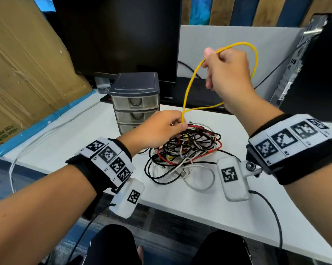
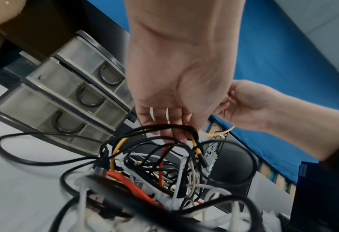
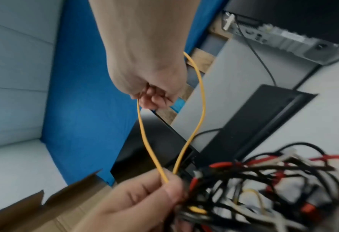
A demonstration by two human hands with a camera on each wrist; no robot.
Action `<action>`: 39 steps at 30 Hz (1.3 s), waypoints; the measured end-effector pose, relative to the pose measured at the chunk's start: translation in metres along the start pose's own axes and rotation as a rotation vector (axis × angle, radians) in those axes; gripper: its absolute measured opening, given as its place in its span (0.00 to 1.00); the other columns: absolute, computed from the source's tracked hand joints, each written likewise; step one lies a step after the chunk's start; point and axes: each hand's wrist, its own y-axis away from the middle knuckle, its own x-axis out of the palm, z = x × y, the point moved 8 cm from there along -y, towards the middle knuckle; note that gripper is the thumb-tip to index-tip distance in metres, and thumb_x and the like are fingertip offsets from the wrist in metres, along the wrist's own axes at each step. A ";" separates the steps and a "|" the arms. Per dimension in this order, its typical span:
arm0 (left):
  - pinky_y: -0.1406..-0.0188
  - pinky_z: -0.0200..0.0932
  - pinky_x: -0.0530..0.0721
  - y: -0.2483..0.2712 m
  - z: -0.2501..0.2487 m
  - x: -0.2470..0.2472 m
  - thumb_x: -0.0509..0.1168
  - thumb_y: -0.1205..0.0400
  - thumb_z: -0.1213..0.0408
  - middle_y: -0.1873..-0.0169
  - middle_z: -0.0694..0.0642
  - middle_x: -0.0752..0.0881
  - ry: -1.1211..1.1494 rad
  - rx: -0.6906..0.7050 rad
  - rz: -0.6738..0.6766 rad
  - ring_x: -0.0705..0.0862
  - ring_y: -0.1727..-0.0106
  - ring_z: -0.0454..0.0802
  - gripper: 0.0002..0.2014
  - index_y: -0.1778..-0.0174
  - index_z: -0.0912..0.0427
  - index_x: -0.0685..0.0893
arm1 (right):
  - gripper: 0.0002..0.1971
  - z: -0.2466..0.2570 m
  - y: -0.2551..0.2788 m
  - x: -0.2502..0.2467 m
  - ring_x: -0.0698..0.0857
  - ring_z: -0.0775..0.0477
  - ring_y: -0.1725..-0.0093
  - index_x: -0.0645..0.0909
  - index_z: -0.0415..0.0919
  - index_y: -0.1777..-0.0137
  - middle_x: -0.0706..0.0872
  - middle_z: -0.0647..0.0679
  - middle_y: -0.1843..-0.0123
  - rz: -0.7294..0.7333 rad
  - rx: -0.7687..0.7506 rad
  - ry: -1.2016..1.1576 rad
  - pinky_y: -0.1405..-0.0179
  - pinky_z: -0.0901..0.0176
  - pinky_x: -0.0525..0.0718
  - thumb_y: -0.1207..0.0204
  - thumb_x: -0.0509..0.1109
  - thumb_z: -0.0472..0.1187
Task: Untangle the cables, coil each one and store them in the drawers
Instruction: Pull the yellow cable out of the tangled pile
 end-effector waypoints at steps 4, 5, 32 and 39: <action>0.62 0.44 0.76 0.001 -0.001 -0.001 0.64 0.10 0.59 0.64 0.58 0.88 -0.004 -0.013 0.000 0.79 0.66 0.45 0.13 0.56 0.64 0.84 | 0.17 -0.036 0.037 0.046 0.82 0.53 0.74 0.85 0.43 0.54 0.86 0.49 0.62 0.495 0.199 0.074 0.71 0.60 0.76 0.15 0.67 0.56; 0.62 0.44 0.77 0.001 -0.002 0.000 0.64 0.10 0.59 0.63 0.58 0.89 -0.016 -0.015 0.003 0.80 0.66 0.46 0.14 0.57 0.64 0.83 | 0.17 -0.042 0.046 0.052 0.83 0.53 0.71 0.86 0.42 0.52 0.87 0.49 0.59 0.577 0.198 0.134 0.68 0.60 0.77 0.14 0.67 0.56; 0.52 0.41 0.88 0.015 -0.002 0.002 0.72 0.15 0.58 0.64 0.45 0.93 -0.117 0.003 0.244 0.91 0.60 0.39 0.08 0.58 0.54 0.92 | 0.16 -0.008 -0.011 -0.017 0.79 0.58 0.74 0.86 0.43 0.60 0.84 0.53 0.69 0.043 0.072 0.185 0.64 0.60 0.80 0.13 0.61 0.41; 0.57 0.36 0.88 0.009 0.010 -0.043 0.64 0.13 0.74 0.61 0.54 0.94 -0.014 -0.134 0.148 0.93 0.58 0.48 0.10 0.49 0.57 0.90 | 0.13 0.006 -0.019 -0.025 0.82 0.51 0.65 0.84 0.41 0.43 0.86 0.49 0.69 0.082 -0.001 0.204 0.52 0.48 0.86 0.12 0.57 0.42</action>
